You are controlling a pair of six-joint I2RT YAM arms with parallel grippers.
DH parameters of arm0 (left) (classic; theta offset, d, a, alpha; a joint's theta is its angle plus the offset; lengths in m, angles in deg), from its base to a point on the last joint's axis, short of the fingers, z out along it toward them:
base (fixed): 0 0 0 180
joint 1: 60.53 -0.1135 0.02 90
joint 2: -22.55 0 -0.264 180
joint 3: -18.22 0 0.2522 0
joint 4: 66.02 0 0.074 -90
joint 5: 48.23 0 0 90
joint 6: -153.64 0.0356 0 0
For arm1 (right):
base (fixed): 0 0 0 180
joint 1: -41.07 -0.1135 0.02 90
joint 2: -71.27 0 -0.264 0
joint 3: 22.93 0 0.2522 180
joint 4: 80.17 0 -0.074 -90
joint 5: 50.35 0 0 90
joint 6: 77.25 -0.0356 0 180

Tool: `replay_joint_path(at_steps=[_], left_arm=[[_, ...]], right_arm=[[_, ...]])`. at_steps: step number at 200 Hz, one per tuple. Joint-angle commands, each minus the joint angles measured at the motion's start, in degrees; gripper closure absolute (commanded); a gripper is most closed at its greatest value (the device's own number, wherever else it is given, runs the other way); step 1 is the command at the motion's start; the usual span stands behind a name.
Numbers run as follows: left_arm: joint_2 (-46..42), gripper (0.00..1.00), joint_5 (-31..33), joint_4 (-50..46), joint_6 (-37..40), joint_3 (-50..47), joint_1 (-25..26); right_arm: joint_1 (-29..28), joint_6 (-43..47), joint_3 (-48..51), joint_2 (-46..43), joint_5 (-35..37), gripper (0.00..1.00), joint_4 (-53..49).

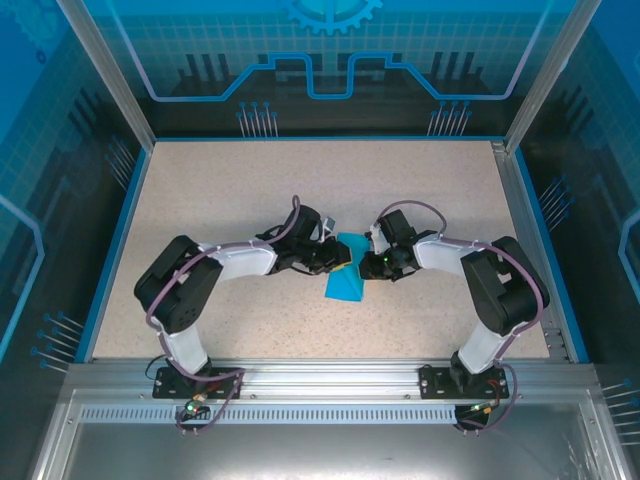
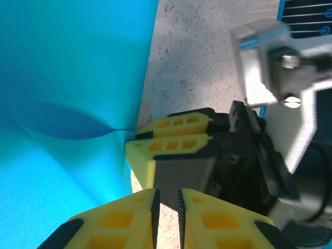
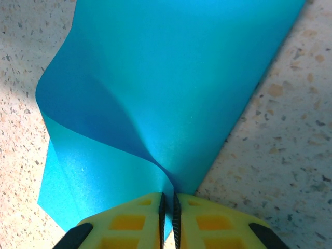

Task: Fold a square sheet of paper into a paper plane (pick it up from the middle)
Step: Fold the triangle a second time at the center of the table.

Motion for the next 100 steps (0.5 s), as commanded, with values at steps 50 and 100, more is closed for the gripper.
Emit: replay_joint_path(at_steps=[50, 100], left_arm=[[5.5, 0.78, -0.9, 2.9, -1.0, 1.6, 0.1], [7.9, 0.80, 2.4, -1.2, 1.5, 1.6, 0.1]], right_arm=[[-1.1, 0.8, -0.4, 1.9, 2.1, 0.84, -2.7], [-1.4, 0.7, -0.5, 1.8, 1.9, 0.84, -2.8]])
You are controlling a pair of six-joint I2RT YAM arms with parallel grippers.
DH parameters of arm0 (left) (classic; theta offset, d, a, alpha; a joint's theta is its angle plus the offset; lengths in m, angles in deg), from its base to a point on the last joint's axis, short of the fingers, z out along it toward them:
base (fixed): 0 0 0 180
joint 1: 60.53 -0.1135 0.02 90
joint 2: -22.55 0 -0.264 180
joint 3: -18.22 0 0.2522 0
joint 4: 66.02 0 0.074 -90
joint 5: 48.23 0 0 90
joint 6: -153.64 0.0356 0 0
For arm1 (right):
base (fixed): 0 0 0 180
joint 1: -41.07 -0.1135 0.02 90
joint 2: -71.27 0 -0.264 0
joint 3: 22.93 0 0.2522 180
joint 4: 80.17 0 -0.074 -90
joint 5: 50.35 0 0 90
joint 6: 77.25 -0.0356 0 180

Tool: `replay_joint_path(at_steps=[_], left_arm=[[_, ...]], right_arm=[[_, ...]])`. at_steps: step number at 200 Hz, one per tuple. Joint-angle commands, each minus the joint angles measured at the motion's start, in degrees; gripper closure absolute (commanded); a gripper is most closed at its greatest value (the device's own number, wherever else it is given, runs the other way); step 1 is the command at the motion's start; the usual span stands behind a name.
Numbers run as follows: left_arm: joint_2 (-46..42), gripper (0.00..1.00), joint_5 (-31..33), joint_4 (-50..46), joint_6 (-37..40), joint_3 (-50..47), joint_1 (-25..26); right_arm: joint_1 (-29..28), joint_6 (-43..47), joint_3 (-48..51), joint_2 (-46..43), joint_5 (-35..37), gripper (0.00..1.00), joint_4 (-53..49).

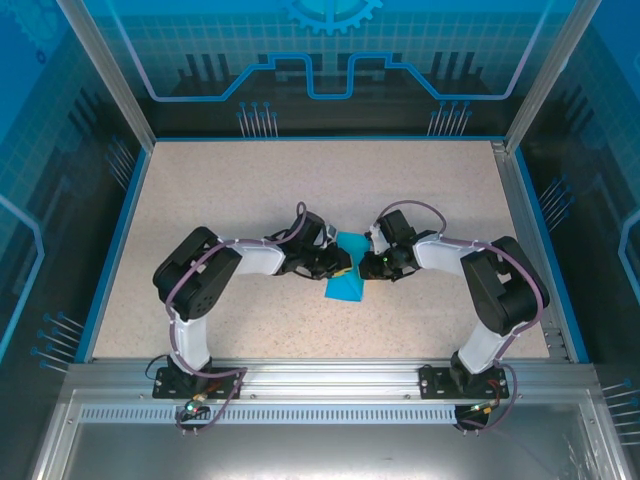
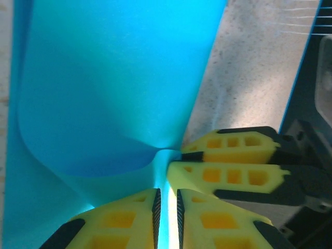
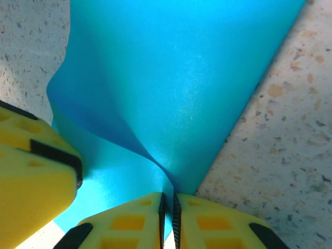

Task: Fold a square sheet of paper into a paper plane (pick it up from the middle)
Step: Fold the triangle a second time at the center of the table.

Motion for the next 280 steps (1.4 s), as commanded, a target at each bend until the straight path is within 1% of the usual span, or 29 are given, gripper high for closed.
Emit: replay_joint_path(at_steps=[1, 28, 72, 91, 115, 122, 128, 144, 156, 174, 182, 195, 225, 280], left_arm=[[1.4, 0.80, 2.2, -2.8, 2.0, 0.9, 0.0], [2.0, 0.80, 3.6, -4.2, 2.0, -0.2, 0.0], [3.5, 0.81, 3.6, -3.6, 2.3, -1.1, 0.1], [3.8, 0.81, 3.5, -3.8, 2.8, -1.0, 0.1], [3.9, 0.81, 3.5, -4.0, 3.1, -1.1, 0.1], [3.9, 0.81, 3.5, -4.0, 3.2, -1.0, 0.2], [4.0, 0.81, 3.4, -4.1, 3.3, -0.9, 0.2], [4.0, 0.81, 3.3, -4.2, 3.3, -0.8, 0.2], [4.0, 0.82, 3.3, -4.4, 3.5, -0.7, 0.2], [4.0, 0.82, 3.3, -4.6, 3.4, -0.7, 0.2], [4.0, 0.82, 3.2, -4.5, 3.4, -0.6, 0.3], [4.0, 0.82, 3.2, -4.5, 3.5, -0.6, 0.3], [3.9, 0.82, 3.1, -4.6, 3.5, -0.6, 0.3], [4.0, 0.82, 3.0, -5.0, 3.8, -0.3, 0.3]], right_arm=[[-1.1, 0.7, -0.4, 1.7, 1.6, 0.84, -2.7], [-1.1, 0.4, -1.1, 1.5, 1.3, 0.84, -2.8], [-1.1, -0.9, -1.6, -0.7, 0.2, 0.81, -2.7], [-1.1, -1.3, -1.5, -3.0, 1.0, 0.77, -3.7], [-1.1, -2.2, -1.6, -7.4, 4.5, 0.72, -6.3], [-1.1, -2.8, -1.2, -9.1, 5.5, 0.66, -6.6], [-1.1, -3.3, -0.7, -10.3, 5.9, 0.63, -6.5], [-1.2, -5.2, 1.4, -13.8, 4.2, 0.62, -4.4], [-1.6, -6.6, 3.1, -15.3, 0.8, 0.65, -2.1], [-3.7, -8.8, 4.6, -15.5, -3.9, 0.78, 1.5], [-5.0, -9.6, 4.8, -15.0, -4.7, 0.83, 2.6], [-7.0, -10.6, 5.0, -14.0, -4.4, 0.86, 3.2], [-8.7, -12.8, 5.8, -10.8, -5.0, 0.89, 5.3], [-9.4, -14.2, 4.7, -5.5, -5.4, 0.89, 7.1]])
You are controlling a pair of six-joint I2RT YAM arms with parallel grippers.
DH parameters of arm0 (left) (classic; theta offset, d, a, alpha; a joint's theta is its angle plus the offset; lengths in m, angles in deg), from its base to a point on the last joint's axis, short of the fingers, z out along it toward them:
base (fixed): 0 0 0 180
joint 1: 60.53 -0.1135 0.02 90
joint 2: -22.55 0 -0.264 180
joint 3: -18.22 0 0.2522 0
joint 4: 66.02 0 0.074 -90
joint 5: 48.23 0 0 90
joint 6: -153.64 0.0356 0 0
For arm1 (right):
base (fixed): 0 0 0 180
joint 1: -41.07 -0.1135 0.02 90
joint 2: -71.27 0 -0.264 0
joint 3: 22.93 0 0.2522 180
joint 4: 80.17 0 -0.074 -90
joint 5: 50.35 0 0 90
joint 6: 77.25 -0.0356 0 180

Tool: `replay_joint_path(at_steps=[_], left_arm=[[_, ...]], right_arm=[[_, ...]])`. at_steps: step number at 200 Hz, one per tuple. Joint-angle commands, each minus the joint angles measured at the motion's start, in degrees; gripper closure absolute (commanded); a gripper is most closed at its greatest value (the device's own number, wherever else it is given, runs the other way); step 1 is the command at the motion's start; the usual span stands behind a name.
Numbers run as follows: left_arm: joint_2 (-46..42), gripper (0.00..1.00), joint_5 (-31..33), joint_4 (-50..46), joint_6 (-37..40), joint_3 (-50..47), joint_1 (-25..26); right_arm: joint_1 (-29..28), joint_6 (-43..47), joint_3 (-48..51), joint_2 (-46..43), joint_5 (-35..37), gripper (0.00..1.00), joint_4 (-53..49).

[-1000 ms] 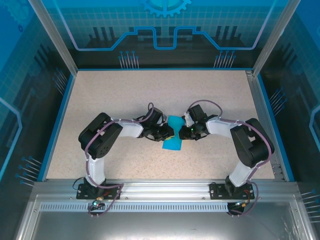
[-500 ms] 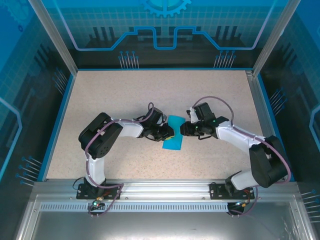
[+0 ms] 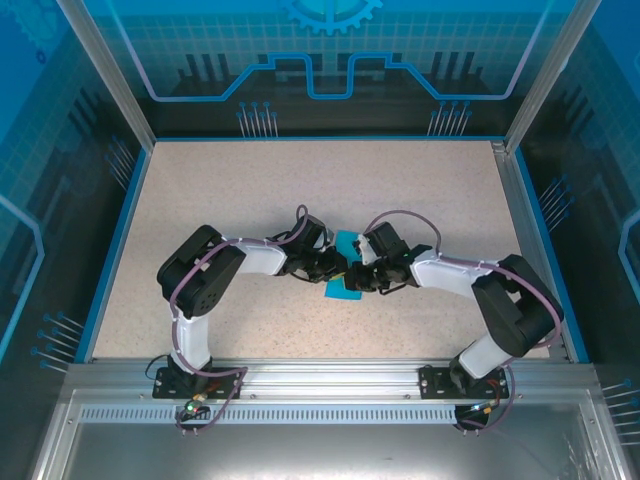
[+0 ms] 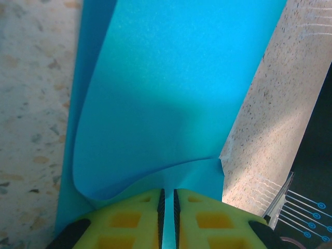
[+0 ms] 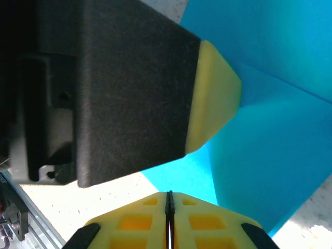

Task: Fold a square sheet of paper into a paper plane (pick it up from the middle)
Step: Fold the triangle a second time at the center of the table.

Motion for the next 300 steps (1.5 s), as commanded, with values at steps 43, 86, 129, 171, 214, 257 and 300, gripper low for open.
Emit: replay_joint_path(at_steps=[43, 86, 129, 171, 214, 257, 300], left_arm=[[2.4, 0.82, 0.9, -3.0, 1.9, -0.2, 0.3], [2.6, 0.83, 1.1, -3.4, 1.9, -0.2, 0.4], [3.0, 0.84, 1.4, -3.5, 1.9, -0.3, 0.3], [3.1, 0.85, 1.5, -3.5, 1.9, -0.4, 0.2], [3.1, 0.85, 2.0, -3.8, 1.8, -0.7, 0.1], [3.2, 0.86, 2.1, -4.1, 2.0, -0.5, 0.1], [3.2, 0.85, 1.8, -4.0, 2.0, -0.3, 0.1]], right_arm=[[-0.6, -0.8, -1.0, 4.3, 0.9, 0.88, 0.4], [-0.1, -0.3, 0.7, 5.2, 2.8, 0.88, -1.1], [0.9, -0.9, 3.5, 4.1, -0.3, 0.85, 0.9], [2.2, -3.0, 6.2, 3.1, -2.4, 0.85, 1.9], [2.8, -5.0, 10.7, 0.9, -5.0, 0.85, 6.1], [2.9, -4.4, 13.6, -2.5, -5.2, 0.83, 4.9], [3.5, -4.6, 16.7, -5.3, -5.1, 0.83, 3.7]])
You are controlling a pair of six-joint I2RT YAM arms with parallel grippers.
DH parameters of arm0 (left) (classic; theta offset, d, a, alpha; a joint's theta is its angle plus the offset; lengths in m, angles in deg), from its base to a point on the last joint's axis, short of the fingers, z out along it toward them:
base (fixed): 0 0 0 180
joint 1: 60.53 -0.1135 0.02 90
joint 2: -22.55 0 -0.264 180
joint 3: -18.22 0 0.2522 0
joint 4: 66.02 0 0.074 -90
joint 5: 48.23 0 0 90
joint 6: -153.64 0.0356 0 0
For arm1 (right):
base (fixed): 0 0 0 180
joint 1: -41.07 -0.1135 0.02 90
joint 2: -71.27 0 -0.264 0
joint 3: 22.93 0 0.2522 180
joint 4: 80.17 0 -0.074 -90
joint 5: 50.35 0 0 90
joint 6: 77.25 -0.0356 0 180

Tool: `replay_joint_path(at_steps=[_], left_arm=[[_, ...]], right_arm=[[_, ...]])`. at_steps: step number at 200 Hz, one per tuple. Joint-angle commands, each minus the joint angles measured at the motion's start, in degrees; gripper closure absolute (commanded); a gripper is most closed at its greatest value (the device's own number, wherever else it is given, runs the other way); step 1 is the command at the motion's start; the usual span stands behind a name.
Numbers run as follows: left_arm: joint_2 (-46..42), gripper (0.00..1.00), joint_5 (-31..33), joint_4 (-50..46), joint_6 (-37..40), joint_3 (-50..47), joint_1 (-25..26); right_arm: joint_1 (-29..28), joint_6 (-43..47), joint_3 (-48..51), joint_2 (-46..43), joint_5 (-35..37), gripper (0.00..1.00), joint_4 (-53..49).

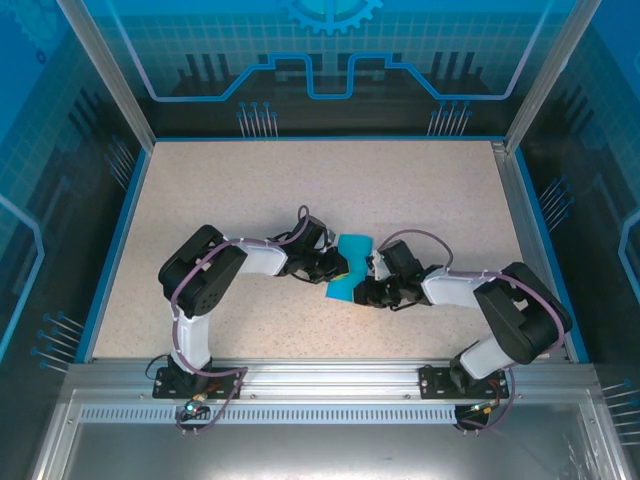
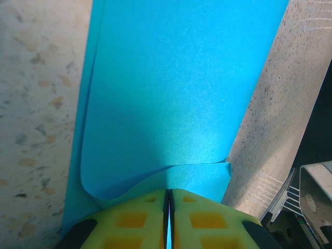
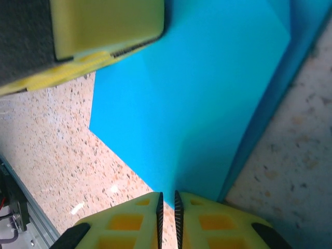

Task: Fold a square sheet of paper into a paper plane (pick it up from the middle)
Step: Fold the triangle a second time at the center of the table.

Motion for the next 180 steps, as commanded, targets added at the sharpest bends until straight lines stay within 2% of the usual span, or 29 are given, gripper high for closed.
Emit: replay_joint_path(at_steps=[1, 34, 65, 130, 180], left_arm=[[2.7, 0.85, 2.0, -4.3, 1.4, -0.4, 0.1], [2.5, 0.85, 1.5, -4.0, 1.6, -0.3, 0.0], [2.2, 0.85, 1.1, -3.9, 1.7, -0.1, 0.0], [2.3, 0.85, 0.7, -4.2, 1.7, 0.0, 0.0], [2.1, 0.84, 0.9, -4.2, 2.2, 0.3, 0.0]], right_arm=[[1.0, -0.7, 3.2, -1.5, -1.4, 0.83, -6.8], [2.3, -1.6, 3.8, -8.0, -2.9, 0.82, -6.9], [2.3, -4.0, 0.9, -11.8, -2.2, 0.86, -4.7], [1.3, -6.5, -5.1, 2.4, -3.0, 0.92, 2.3], [1.4, -2.7, -4.3, 7.4, 1.5, 0.94, -4.5]])
